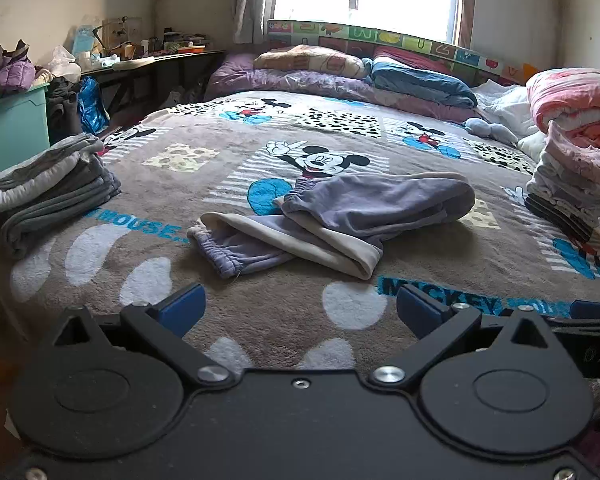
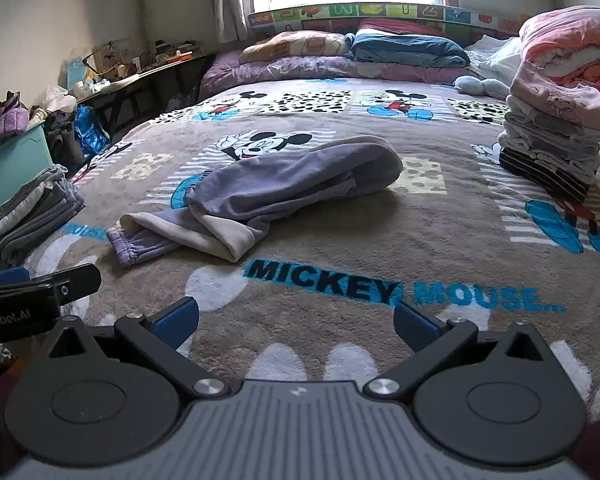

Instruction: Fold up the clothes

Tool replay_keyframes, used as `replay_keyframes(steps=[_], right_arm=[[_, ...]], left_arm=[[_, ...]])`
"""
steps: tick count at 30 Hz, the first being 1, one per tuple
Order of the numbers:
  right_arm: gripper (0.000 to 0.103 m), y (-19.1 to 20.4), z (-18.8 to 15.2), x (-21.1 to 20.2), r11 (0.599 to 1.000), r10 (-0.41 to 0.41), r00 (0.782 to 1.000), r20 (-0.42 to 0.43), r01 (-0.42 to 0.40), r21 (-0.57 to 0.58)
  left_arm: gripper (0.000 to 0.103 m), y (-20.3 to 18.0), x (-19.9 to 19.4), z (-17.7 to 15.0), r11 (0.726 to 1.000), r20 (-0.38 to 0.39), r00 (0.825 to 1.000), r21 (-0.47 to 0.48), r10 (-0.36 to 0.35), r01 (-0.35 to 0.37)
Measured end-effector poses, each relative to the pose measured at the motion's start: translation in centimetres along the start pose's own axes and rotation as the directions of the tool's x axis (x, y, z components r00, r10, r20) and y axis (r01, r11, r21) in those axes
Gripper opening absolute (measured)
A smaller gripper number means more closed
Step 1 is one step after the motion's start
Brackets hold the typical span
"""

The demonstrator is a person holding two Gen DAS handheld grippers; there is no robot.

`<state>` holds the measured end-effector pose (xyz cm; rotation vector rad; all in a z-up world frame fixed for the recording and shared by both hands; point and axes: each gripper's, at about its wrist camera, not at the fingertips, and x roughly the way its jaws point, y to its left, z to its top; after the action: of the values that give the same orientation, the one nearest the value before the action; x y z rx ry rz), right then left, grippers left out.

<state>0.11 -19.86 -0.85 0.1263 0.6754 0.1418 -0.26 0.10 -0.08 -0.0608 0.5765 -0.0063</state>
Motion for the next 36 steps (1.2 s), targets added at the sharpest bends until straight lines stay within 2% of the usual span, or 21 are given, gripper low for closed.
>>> replay_keyframes(steps=[36], right_arm=[[0.103,0.04,-0.03,0.17,1.000,-0.001,1.000,-0.010,0.001,-0.001]], left_arm=[[0.103,0.27,-0.11,0.11,1.000,-0.004,1.000,-0.010,0.005,-0.005]])
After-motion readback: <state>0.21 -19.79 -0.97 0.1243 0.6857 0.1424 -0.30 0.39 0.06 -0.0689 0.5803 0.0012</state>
